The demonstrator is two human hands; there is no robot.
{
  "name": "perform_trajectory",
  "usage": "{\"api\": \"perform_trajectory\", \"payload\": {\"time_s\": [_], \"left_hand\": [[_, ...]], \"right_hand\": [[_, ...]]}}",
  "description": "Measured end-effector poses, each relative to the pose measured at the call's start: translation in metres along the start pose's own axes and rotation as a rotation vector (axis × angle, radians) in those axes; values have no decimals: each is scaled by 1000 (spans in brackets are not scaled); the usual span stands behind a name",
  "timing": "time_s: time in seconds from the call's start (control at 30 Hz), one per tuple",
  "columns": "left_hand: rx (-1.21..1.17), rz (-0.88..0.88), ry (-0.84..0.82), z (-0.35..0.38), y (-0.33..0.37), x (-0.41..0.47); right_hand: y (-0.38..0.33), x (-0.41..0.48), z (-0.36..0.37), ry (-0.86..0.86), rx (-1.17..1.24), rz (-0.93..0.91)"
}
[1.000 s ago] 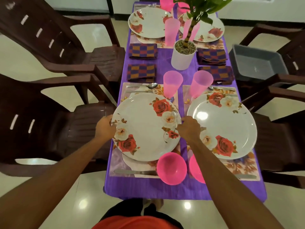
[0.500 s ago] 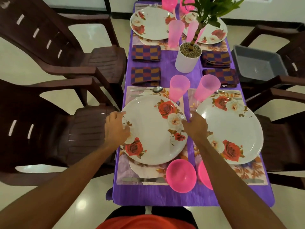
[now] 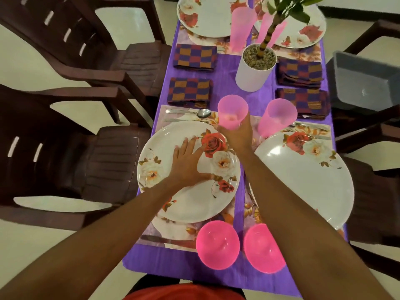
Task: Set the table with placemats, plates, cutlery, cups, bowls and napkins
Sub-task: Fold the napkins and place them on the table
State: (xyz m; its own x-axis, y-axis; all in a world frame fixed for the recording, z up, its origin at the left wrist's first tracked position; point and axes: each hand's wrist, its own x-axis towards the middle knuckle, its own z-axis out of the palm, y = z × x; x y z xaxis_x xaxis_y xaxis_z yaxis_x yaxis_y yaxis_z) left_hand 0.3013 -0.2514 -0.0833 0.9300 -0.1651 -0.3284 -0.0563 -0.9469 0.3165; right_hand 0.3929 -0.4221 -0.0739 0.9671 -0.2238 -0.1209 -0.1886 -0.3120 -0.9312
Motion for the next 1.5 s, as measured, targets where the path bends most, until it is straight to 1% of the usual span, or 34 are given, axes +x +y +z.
{"api": "perform_trajectory", "payload": {"time_s": [0.27,0.47,0.53,0.67,0.73,0.8,0.87,0.93,1.0,1.1,1.17,1.23,1.3,1.4,1.5], "left_hand": [[14,-64,-40,0,6,7],[1,-59,-40,-5,9,5],[-66,-47,10,-6,9,-1],[-313,45,219,-2,10,-37],[-419,39,272,-1,13,-66],[-479,7,234,-1,16,-94],[-545,9,134,4,14,-118],[-615,32,16,9,11,-137],[-633,73,-63,13,7,-149],[-603,133,-128,13,5,-160],[-523,161,-159,12,6,-164],[-441,169,-172,13,7,-166],[-419,162,-174,15,7,-167],[-432,141,-172,14,10,-166],[-446,154,-155,13,10,-166]], "right_hand": [[9,18,5,13,-33,-71],[10,18,-2,-35,-75,-40],[7,13,-7,-37,-57,-13],[-4,-21,-28,63,-74,18],[-9,-52,-41,24,-77,1],[-12,-89,-57,-128,-142,12],[-13,-126,-70,-295,-314,18],[-16,-161,-81,-395,-530,13],[-20,-188,-87,-447,-700,2],[-18,-212,-93,-473,-868,-54],[-15,-223,-95,-484,-942,-78],[-10,-232,-95,-493,-1007,-89],[-5,-237,-92,-484,-1066,-105],[3,-237,-87,-436,-1106,-123],[8,-238,-86,-385,-1093,-134]]}}
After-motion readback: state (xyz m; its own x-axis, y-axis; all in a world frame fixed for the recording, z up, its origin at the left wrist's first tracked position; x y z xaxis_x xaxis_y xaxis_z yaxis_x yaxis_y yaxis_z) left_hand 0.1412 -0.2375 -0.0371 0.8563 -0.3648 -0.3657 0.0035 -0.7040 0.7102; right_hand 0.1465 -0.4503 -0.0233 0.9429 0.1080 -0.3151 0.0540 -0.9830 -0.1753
